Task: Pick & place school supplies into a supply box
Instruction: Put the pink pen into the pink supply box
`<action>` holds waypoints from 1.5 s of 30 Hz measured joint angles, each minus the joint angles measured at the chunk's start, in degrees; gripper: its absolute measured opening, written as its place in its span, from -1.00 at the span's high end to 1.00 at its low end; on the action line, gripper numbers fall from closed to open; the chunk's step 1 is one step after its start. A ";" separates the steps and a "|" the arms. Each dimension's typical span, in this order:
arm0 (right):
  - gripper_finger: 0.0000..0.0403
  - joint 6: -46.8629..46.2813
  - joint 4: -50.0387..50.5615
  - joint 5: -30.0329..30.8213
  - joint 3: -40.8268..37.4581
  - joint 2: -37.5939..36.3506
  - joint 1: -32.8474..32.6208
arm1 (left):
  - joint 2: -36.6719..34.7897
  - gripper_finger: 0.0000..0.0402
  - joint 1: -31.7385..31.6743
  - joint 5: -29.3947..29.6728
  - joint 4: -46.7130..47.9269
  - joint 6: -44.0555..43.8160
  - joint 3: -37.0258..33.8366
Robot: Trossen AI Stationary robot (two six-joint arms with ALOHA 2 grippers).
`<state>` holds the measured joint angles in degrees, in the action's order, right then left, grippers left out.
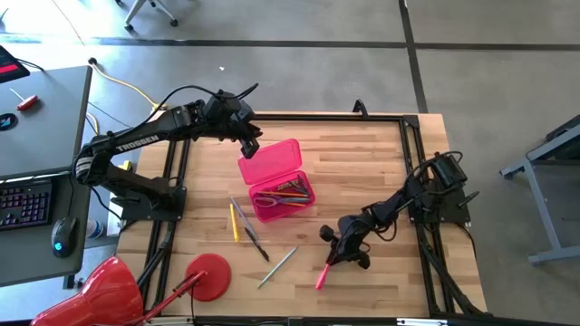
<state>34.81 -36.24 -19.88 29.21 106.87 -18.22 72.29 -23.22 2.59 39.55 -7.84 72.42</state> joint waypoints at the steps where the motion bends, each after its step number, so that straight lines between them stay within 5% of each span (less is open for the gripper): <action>1: 0.83 0.03 0.45 -0.54 0.02 0.02 0.22 | 0.00 0.49 -0.01 0.02 -0.20 0.00 0.00; 5: 0.95 0.87 0.43 -0.83 0.22 0.02 0.43 | 0.00 0.49 -0.01 0.11 -1.19 -0.01 0.00; 25: 0.94 -7.78 2.01 -1.74 4.81 -0.01 1.24 | 0.00 0.49 0.00 0.04 -2.96 0.02 0.00; 35: 0.87 -5.62 -4.79 15.18 7.41 -6.50 7.38 | 0.00 0.49 0.00 -0.11 -2.96 1.55 0.00; 39: 0.91 -12.37 -4.58 25.34 11.82 -7.13 11.42 | 0.00 0.49 0.00 -0.63 -2.92 1.57 0.00; 42: 0.96 -19.21 3.01 27.32 16.68 -7.02 14.49 | 0.00 0.49 0.00 -0.66 -2.35 1.68 0.00; 45: 0.97 -16.53 17.12 24.83 22.37 -6.18 16.60 | 0.00 0.49 0.00 -0.68 -2.07 2.92 0.00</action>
<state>18.28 -19.12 4.95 51.58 100.69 -1.63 72.29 -23.22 1.91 37.47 -4.91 72.42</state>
